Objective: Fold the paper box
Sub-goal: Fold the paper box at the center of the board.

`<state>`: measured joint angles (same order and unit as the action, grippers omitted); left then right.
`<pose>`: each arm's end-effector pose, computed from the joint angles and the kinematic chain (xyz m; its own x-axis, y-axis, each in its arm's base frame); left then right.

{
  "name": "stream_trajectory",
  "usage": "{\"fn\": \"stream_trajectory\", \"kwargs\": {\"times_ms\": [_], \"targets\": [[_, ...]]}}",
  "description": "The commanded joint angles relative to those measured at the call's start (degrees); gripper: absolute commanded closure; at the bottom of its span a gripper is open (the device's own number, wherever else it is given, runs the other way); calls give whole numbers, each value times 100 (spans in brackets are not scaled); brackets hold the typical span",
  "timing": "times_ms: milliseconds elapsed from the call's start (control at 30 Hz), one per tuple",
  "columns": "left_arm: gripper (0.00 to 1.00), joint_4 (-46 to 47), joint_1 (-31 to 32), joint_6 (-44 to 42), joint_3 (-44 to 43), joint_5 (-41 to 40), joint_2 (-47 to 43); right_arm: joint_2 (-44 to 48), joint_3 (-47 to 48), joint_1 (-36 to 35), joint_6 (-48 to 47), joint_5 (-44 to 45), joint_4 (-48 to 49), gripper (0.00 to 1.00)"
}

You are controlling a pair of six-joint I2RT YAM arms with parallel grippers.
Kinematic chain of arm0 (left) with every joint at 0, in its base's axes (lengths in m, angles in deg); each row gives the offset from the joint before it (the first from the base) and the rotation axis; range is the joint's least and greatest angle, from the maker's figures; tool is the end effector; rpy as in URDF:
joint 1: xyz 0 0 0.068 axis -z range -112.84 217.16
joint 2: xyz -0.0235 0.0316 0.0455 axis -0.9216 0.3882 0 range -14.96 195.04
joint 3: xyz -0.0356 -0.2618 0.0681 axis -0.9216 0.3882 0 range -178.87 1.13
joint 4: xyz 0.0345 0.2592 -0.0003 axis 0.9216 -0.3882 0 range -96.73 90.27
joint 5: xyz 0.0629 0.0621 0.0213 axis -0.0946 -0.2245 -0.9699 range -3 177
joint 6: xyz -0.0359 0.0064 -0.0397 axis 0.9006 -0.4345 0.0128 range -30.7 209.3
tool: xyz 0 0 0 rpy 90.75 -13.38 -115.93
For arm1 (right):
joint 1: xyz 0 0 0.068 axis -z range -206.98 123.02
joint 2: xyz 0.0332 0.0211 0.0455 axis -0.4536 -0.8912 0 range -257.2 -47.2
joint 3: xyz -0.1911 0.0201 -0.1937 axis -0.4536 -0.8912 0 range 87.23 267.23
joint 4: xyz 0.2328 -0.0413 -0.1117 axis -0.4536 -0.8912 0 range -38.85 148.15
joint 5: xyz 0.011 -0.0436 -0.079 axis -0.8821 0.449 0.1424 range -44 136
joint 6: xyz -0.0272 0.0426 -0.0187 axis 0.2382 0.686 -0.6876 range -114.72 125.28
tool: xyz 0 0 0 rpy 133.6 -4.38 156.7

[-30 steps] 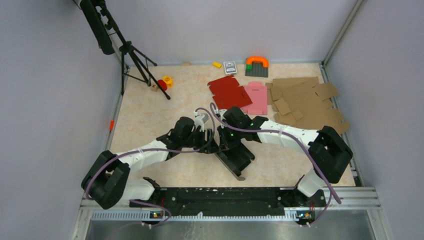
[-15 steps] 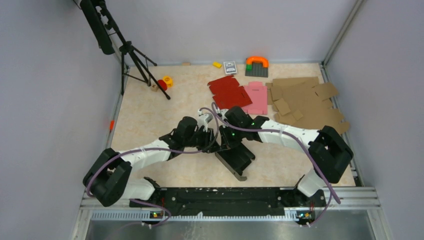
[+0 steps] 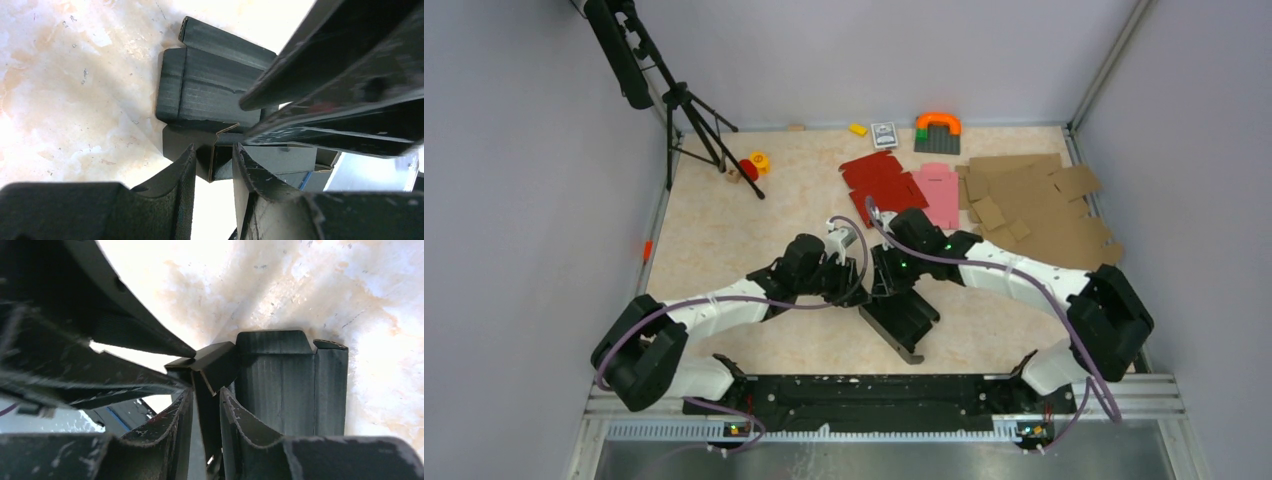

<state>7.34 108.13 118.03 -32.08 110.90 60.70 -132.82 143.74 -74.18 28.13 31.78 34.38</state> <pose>0.1890 -0.1832 0.1866 -0.7914 0.1053 -0.6022 0.5342 0.5979 -0.5976 0.2033 0.2325 0.2235 -0.8146 -0.3257 -0.4799 -0.5378 0.7339 0.4148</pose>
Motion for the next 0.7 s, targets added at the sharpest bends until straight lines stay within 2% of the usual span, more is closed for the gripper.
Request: {"fn": "stream_trajectory", "kwargs": {"times_ms": [0,167,200,233,267,300,333,467,567,667], "targets": [[68,-85,41,-97,-96,-213,87,615,-32,58,103,146,-72,73],[68,-65,93,-87,-106,-182,116,1134,-227,97,235,474,-309,68],[68,-65,103,-87,-107,-175,120,1308,-293,97,402,642,-373,64],[68,-70,113,-87,-98,-176,116,1484,-355,104,533,807,-468,50],[68,-66,122,-87,-89,-176,114,1691,-436,105,670,951,-559,23],[68,-66,126,-87,-84,-176,116,1924,-574,101,763,988,-553,11],[68,-58,130,-87,-74,-185,104,2209,-745,104,872,998,-514,8],[68,-64,156,-87,-71,-194,92,3254,-1277,116,1715,1301,-670,6],[68,-73,166,-88,-80,-188,89,3652,-1354,123,3091,1746,-1454,5],[68,-96,174,-95,-97,-187,65,3942,-1338,122,4471,1694,-2267,5]]}}
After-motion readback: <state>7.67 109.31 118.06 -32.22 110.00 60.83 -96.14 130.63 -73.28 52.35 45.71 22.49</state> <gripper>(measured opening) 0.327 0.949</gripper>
